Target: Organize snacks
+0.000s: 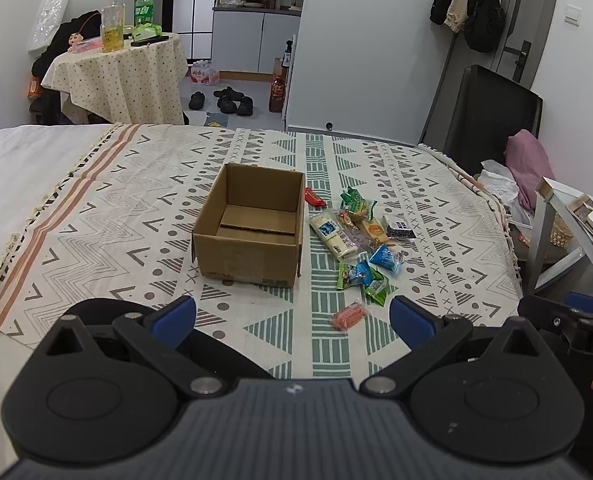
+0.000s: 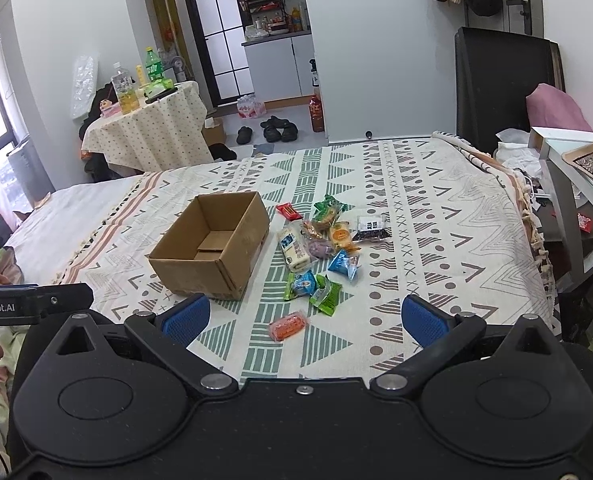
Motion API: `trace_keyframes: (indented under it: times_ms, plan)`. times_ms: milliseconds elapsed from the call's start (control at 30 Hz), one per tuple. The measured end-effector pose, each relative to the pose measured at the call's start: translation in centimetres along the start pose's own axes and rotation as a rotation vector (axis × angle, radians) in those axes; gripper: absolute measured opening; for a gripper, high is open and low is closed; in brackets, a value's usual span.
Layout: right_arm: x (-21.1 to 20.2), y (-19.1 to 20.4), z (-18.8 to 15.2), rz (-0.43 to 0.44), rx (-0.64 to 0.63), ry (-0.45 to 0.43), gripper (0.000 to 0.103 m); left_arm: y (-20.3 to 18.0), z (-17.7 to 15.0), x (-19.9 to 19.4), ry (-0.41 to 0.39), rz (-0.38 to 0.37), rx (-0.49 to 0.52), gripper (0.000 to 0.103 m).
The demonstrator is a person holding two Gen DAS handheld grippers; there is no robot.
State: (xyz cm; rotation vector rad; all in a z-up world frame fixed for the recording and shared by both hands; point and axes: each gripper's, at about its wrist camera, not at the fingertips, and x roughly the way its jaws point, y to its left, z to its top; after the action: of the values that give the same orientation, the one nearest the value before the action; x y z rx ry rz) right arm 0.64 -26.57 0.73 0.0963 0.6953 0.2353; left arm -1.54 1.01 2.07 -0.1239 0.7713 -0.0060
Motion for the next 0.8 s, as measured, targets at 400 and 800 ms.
trace_keyframes:
  times_ms: [400,800]
  plan:
    - [0.7,-0.1,0.0,0.026,-0.026,0.008,0.103,-0.1,0.6,0.8,0.008,0.009,-0.002,0.103]
    - [3.4,-1.0,0.8,0.016,-0.019,0.036,0.103,-0.6,1.4,4.1,0.053,0.000,-0.016,0.102]
